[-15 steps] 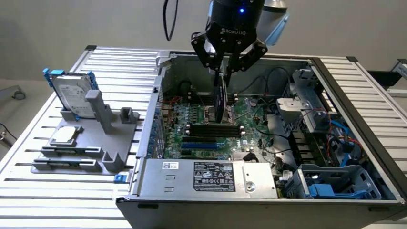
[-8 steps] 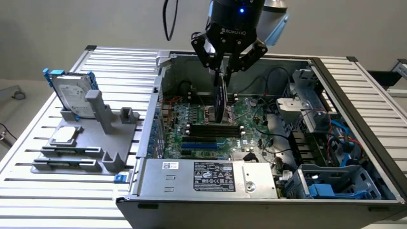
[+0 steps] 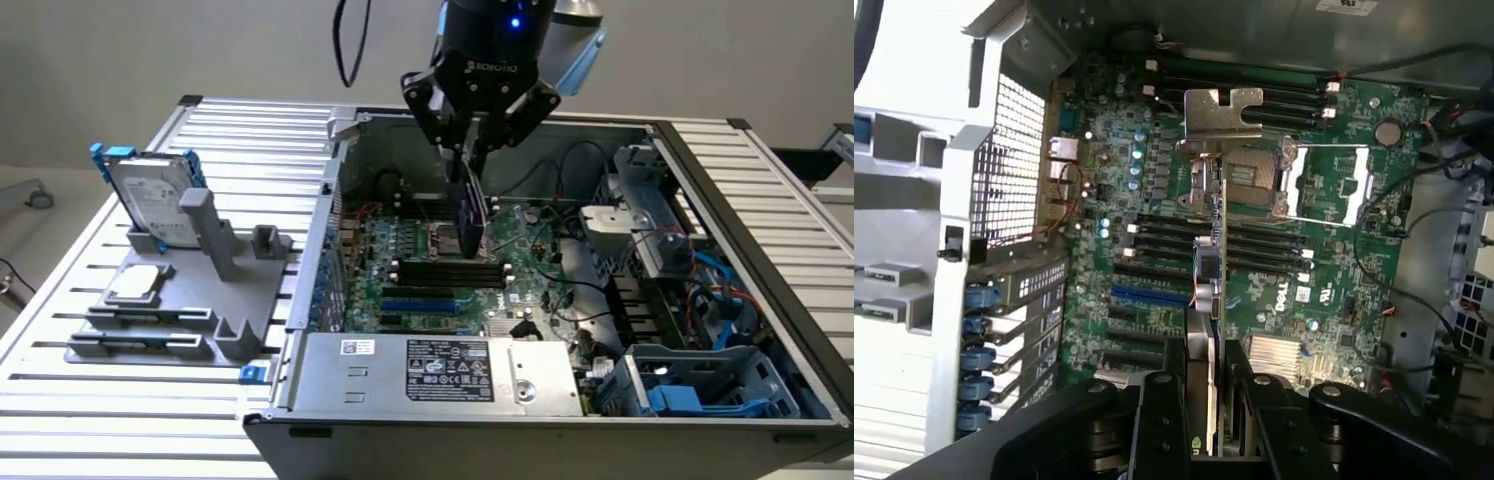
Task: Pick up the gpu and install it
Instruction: 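Insert the gpu into the slot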
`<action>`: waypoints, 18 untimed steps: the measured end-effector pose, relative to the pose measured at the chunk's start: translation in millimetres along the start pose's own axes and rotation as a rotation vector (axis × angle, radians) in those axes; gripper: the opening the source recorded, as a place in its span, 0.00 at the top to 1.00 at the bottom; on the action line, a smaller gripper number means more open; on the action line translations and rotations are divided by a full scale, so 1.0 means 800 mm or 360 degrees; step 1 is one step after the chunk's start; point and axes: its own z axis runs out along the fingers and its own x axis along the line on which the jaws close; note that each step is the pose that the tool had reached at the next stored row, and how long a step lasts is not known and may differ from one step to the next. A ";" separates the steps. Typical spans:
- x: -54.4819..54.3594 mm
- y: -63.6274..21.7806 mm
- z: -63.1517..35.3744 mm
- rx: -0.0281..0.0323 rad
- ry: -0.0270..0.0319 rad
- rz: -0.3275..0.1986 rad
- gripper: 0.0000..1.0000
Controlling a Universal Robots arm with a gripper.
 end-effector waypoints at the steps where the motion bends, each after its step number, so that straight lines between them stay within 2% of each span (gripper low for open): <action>1: 0.000 0.000 0.000 0.00019 -0.00002 -0.0029 0.73; 18: 0.000 0.000 0.001 0.00359 -0.00024 -0.0522 0.73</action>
